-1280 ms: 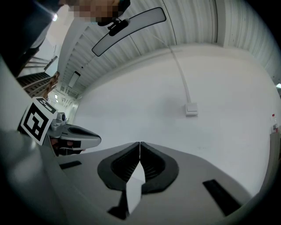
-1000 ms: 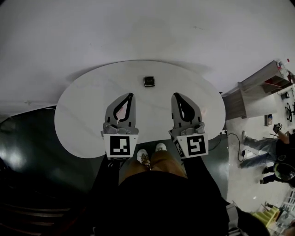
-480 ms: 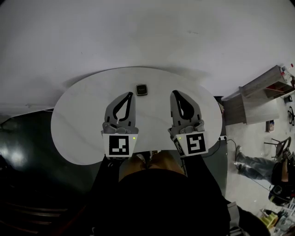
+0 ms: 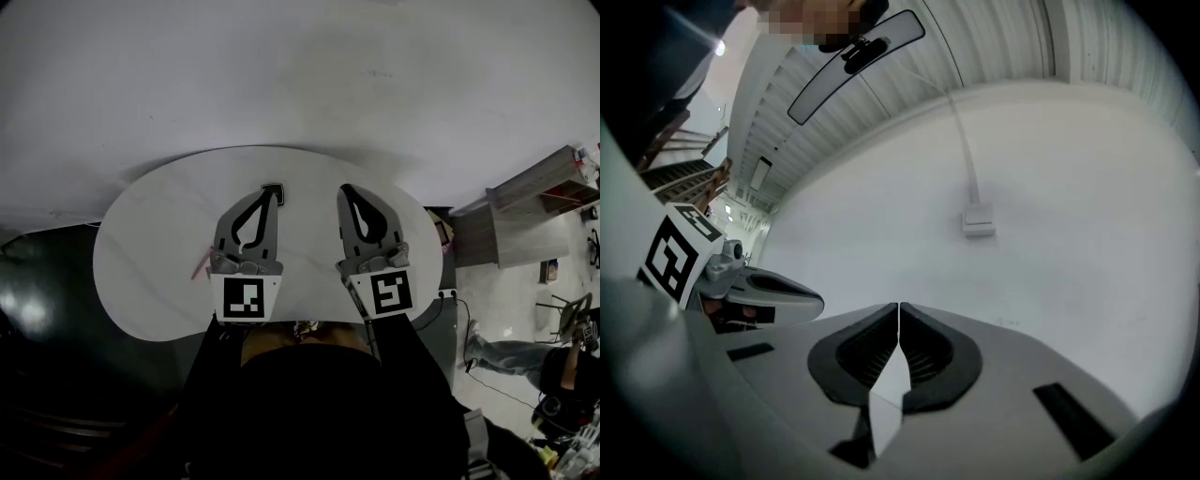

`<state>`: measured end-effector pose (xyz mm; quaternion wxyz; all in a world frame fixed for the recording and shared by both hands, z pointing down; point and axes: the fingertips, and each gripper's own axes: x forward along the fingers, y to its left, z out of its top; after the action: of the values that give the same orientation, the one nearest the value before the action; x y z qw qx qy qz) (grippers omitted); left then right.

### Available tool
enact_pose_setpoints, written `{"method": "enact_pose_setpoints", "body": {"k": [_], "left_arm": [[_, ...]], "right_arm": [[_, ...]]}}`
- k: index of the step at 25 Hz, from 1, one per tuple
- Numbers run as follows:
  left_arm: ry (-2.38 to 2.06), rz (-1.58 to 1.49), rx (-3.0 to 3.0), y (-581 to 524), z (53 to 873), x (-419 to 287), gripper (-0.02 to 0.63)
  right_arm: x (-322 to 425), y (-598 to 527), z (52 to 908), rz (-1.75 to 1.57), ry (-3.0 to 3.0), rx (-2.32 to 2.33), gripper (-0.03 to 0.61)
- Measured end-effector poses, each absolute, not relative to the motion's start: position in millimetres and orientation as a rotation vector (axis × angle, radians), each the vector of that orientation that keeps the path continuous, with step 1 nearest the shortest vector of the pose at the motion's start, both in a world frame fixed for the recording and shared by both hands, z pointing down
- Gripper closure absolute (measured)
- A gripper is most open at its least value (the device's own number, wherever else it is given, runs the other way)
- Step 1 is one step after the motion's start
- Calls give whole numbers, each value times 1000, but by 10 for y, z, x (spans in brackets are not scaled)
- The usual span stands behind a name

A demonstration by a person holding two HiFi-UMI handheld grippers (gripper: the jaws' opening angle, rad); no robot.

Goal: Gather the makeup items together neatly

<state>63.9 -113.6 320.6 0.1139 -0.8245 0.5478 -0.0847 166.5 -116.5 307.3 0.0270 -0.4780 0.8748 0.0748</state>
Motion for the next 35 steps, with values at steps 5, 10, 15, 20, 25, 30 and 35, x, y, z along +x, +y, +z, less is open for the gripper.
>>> {"method": "enact_pose_setpoints", "body": {"k": [5, 10, 15, 20, 25, 30, 35], "left_arm": [[1606, -311, -2411, -1183, 3306, 774, 597], [1594, -332, -2432, -1226, 3408, 908, 597], [1554, -343, -2462, -1240, 3435, 1063, 597], [1526, -328, -2506, -1247, 3475, 1178, 597], [1495, -348, -2508, -1230, 3507, 1198, 597], [1509, -356, -2504, -1228, 3516, 1149, 597], [1539, -362, -2511, -1219, 3558, 1090, 597]], "right_arm": [[1729, -1229, 3174, 194, 2750, -1429, 550], [1770, -1276, 3667, 223, 3044, -1343, 548], [2050, -1199, 4204, 174, 3312, -1253, 511], [2479, -1029, 4879, 90, 3596, -1164, 437], [2786, -749, 5493, 1, 3878, -985, 414], [3075, -511, 6015, -223, 4113, -758, 393], [3277, -321, 6327, -400, 4246, -585, 393]]}}
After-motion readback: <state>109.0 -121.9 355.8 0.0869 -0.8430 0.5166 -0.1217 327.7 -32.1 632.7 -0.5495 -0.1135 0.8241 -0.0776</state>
